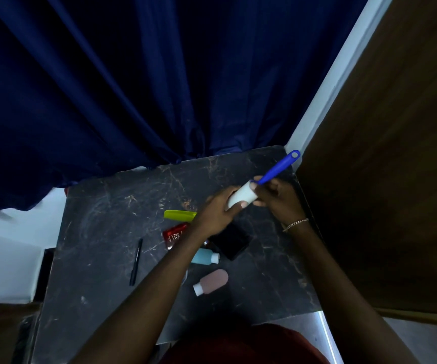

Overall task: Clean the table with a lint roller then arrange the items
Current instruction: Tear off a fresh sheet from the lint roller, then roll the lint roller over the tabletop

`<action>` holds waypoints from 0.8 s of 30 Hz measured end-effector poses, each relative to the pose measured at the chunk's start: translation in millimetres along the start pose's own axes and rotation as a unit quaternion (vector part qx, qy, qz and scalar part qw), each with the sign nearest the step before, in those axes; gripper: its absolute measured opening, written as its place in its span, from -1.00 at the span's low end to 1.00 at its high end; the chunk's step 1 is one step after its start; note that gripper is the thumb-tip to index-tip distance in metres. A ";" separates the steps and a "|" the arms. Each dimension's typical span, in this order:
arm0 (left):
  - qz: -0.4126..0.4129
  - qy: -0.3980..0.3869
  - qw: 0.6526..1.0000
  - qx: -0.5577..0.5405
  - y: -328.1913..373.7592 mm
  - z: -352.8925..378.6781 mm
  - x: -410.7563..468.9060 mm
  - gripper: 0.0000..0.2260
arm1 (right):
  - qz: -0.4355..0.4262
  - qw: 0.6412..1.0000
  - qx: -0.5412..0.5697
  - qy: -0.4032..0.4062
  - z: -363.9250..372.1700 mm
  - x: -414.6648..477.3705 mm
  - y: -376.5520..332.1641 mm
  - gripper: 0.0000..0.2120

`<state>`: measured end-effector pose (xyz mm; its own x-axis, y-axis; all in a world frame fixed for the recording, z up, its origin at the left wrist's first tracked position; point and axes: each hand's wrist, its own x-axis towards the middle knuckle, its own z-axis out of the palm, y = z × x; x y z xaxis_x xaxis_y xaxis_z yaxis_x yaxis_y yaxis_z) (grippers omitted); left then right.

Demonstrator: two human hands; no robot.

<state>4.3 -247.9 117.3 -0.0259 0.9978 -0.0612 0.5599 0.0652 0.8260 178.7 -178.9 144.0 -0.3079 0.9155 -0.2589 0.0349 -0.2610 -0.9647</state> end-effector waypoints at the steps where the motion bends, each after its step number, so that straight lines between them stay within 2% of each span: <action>1: 0.001 0.002 1.000 0.002 -0.5 3.3 4.5 -0.64 | 0.003 1.000 -0.004 0.006 -2.4 4.0 1.0 -0.71; 6: 0.006 0.013 1.000 -0.004 -10.2 19.1 27.7 -0.63 | 0.015 0.999 -0.032 0.030 -14.8 24.6 10.0 -0.85; 8: 0.001 0.017 1.000 0.000 -17.7 22.4 37.2 -0.63 | 0.037 0.990 -0.132 0.042 -22.6 33.8 19.2 -0.69; 10: -0.006 0.019 0.999 0.028 -27.6 25.0 47.0 -0.61 | 0.043 0.957 -0.287 0.025 -33.6 40.0 28.6 -0.44; 11: -0.012 0.015 0.999 0.043 -32.7 26.0 51.5 -0.60 | 0.041 0.940 -0.338 0.018 -38.1 41.5 33.4 -0.40; 14: -0.039 -0.017 0.995 0.087 -51.0 28.9 67.2 -0.57 | -0.006 0.939 -0.344 0.015 -44.8 45.3 41.4 -0.56; 15: -0.043 -0.031 0.994 0.101 -56.4 29.4 71.8 -0.56 | -0.055 0.928 -0.369 0.014 -45.9 46.2 41.5 -0.64; 17: -0.045 -0.055 0.989 0.128 -65.0 29.9 79.9 -0.54 | -0.165 0.864 -0.475 0.020 -48.2 51.8 42.6 -0.75; 18: -0.043 -0.067 0.986 0.143 -67.7 29.9 84.1 -0.53 | -0.187 0.839 -0.512 0.017 -49.4 57.7 45.7 -0.77; 21: -0.039 -0.100 0.977 0.184 -68.0 29.3 95.5 -0.52 | -0.161 0.784 -0.600 -0.023 -53.8 80.0 62.2 -0.73; 23: -0.027 -0.112 0.972 0.206 -67.0 30.2 104.8 -0.54 | -0.112 0.770 -0.624 -0.069 -55.8 92.6 73.9 -0.65; 24: -0.018 -0.116 0.970 0.214 -65.3 30.2 109.0 -0.55 | -0.092 0.775 -0.619 -0.092 -56.1 97.2 77.7 -0.65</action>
<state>-10.1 -143.8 39.8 0.1077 0.9620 -0.2509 0.8556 0.0389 0.5162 204.9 -93.1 41.1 -0.5429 0.8131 -0.2102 0.8237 0.4667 -0.3221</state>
